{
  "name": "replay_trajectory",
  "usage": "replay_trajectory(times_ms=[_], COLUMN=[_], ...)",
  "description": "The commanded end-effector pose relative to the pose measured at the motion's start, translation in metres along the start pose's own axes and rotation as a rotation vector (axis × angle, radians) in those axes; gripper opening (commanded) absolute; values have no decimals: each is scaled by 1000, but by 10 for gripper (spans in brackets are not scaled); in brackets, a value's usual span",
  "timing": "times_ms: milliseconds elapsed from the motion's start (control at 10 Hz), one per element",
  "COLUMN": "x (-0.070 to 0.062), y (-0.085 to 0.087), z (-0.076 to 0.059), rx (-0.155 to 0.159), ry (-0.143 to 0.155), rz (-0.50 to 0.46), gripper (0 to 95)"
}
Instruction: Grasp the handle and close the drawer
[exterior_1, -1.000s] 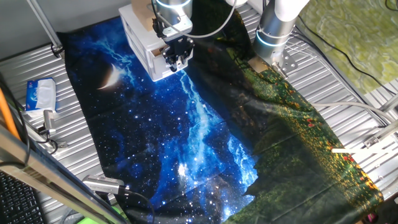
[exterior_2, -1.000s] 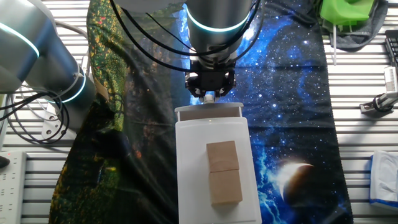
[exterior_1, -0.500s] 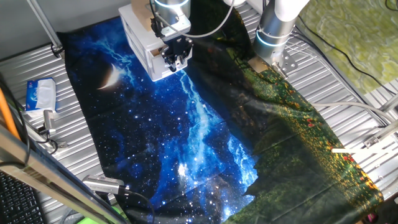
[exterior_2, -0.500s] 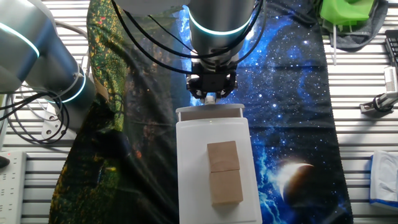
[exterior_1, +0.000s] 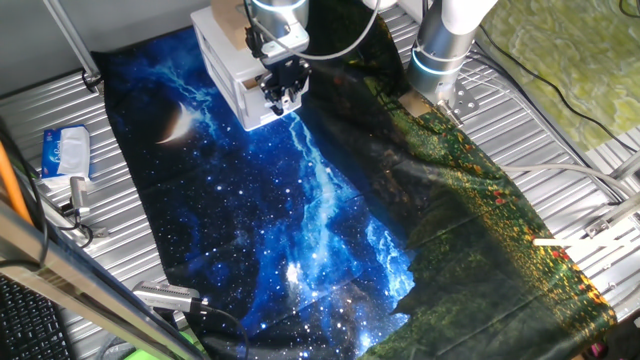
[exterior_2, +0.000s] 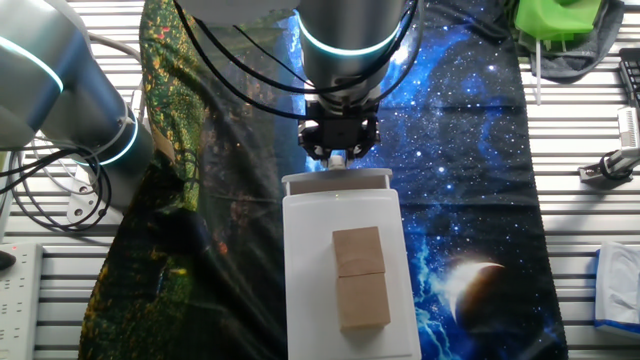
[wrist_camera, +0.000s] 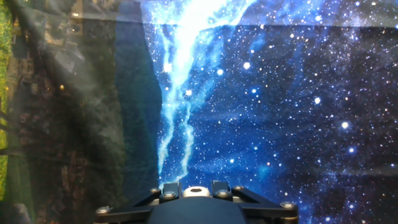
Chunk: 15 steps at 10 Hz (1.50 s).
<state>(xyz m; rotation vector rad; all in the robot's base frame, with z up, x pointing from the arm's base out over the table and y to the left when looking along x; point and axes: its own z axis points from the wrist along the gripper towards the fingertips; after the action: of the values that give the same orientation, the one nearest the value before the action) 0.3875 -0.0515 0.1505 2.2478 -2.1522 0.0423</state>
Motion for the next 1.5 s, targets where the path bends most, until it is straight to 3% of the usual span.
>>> replay_trajectory(times_ms=[100, 1500], x=[1, 12], y=[0, 6], z=[-1, 1], rx=[2, 32], ry=[-2, 1], rz=[-1, -18], gripper=[0, 0])
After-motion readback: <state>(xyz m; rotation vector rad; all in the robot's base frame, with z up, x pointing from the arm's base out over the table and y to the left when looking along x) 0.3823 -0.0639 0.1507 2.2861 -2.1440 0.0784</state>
